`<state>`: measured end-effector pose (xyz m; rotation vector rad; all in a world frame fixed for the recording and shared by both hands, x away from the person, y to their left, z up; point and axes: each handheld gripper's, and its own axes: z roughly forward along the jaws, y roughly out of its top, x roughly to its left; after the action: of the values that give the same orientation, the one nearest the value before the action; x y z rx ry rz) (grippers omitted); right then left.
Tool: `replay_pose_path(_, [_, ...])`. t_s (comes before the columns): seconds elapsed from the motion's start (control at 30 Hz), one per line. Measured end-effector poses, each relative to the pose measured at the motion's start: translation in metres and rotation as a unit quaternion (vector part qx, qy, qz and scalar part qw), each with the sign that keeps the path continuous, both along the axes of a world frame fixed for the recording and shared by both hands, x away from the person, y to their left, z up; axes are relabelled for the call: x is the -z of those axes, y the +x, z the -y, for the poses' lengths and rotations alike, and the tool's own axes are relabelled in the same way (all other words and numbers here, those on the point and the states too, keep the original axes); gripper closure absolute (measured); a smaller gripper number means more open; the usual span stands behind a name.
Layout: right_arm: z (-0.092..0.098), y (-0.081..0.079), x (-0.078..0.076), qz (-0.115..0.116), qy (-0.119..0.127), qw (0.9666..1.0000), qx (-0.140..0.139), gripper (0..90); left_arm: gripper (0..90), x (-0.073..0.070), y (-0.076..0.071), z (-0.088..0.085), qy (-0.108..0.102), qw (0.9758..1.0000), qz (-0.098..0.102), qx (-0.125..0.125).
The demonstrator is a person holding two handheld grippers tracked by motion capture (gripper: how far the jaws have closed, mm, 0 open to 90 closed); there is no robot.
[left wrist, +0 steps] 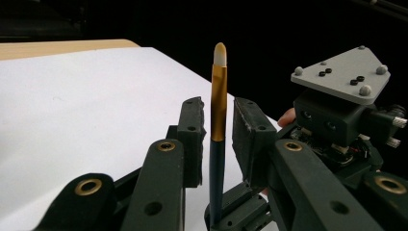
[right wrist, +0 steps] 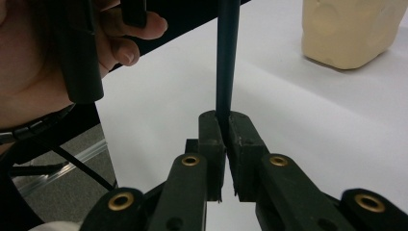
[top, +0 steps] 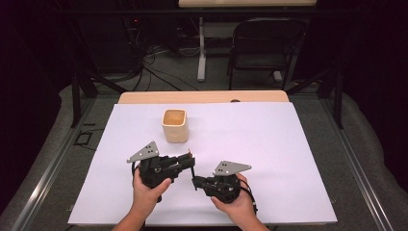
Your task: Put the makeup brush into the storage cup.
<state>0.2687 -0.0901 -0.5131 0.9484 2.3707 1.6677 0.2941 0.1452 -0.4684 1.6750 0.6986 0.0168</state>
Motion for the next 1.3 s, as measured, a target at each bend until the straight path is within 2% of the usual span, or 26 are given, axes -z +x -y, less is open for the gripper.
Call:
replay_pose_path(0.63, [-0.0029,-0.0017,0.0018,0.013,-0.027,0.9996,-0.004,84.7,79.3,0.0009,0.0012,0.0007,0.016,0.9999,-0.004,0.001])
replay_pose_path(1.3, [-0.0027,-0.0011,0.0039,0.013,-0.029,0.9995,-0.004,84.6,83.2,0.0016,0.002,0.0003,0.017,0.9998,-0.009,0.003])
